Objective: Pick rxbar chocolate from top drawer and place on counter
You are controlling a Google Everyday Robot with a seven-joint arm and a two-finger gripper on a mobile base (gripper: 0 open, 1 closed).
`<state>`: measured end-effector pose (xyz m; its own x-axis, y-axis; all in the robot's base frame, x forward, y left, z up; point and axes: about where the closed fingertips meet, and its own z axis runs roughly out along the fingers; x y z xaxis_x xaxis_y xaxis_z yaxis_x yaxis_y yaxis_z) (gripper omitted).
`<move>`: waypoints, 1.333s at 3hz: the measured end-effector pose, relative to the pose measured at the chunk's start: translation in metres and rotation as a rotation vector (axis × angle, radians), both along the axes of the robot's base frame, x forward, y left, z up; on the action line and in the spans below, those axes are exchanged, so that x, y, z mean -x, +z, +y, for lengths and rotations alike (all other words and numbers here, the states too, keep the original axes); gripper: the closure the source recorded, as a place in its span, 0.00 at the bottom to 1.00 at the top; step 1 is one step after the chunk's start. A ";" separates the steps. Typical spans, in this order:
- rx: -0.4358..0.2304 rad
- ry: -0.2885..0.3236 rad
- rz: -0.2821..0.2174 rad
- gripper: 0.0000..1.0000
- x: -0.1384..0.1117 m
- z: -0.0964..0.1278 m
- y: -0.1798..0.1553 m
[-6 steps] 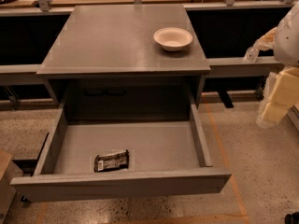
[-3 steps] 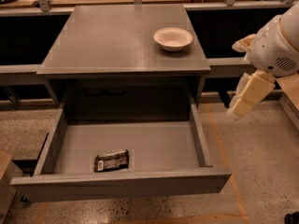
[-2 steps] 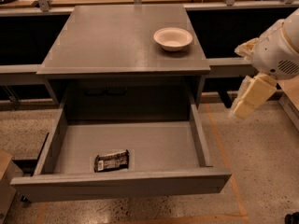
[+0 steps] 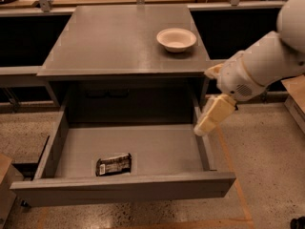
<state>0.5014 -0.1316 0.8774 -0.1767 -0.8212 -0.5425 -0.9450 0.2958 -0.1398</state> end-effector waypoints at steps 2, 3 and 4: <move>-0.125 0.050 0.027 0.00 -0.019 0.041 -0.045; -0.109 0.011 0.043 0.00 -0.015 0.035 -0.051; -0.189 0.019 0.011 0.00 -0.032 0.062 -0.072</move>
Offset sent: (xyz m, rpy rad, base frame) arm 0.0137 0.0335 -0.0358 0.0976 0.0215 0.0442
